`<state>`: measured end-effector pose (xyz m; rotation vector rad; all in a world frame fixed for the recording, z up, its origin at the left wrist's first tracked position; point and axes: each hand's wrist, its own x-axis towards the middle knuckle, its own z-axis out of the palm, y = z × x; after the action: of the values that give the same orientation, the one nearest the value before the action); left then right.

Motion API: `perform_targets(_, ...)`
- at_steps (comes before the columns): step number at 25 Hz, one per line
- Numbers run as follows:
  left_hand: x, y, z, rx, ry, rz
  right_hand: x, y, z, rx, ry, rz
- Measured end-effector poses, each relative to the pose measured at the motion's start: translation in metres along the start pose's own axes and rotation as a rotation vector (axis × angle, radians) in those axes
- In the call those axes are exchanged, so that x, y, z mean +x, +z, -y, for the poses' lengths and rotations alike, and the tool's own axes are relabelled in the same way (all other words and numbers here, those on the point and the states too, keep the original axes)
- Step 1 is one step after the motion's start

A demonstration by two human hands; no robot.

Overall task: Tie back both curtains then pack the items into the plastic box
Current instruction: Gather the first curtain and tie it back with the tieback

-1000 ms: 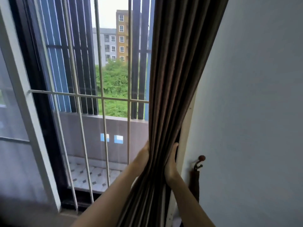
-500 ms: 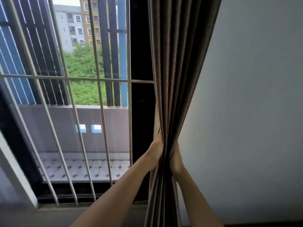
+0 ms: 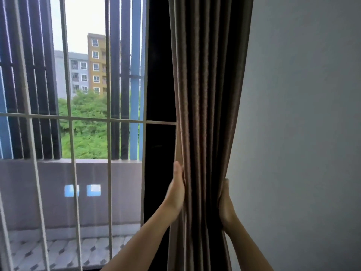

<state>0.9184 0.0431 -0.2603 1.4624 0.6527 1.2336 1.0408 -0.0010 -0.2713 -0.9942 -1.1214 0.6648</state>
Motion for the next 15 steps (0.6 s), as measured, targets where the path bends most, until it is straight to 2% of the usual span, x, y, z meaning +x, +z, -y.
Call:
perform_targets(1,0.001,-0.006,-0.007,-0.006,0.033,-0.036,0.011,-0.013,-0.006,-0.020,0.039,0.049)
perform_targets(2,0.002,-0.012,-0.015,0.020,0.091,-0.073,0.023,-0.021,-0.008,-0.022,0.053,0.006)
perform_targets(3,0.003,-0.019,-0.027,0.083,0.158,-0.104,0.032,-0.020,0.002,-0.058,-0.011,-0.069)
perform_targets(6,0.015,-0.033,-0.072,0.286,0.295,-0.194,0.043,-0.014,0.045,-0.220,-0.392,-0.299)
perform_targets(7,0.018,-0.035,-0.090,0.385,0.297,-0.245,0.045,-0.007,0.065,-0.278,-0.516,-0.314)
perform_targets(9,0.031,-0.042,-0.124,0.551,0.237,-0.362,0.051,0.015,0.096,-0.398,-0.660,-0.207)
perform_targets(12,0.046,-0.062,-0.163,0.574,0.117,-0.431,0.058,0.061,0.114,-0.504,-0.610,0.081)
perform_targets(15,0.047,-0.089,-0.172,0.561,0.081,-0.442,0.056,0.100,0.107,-0.576,-0.519,0.187)
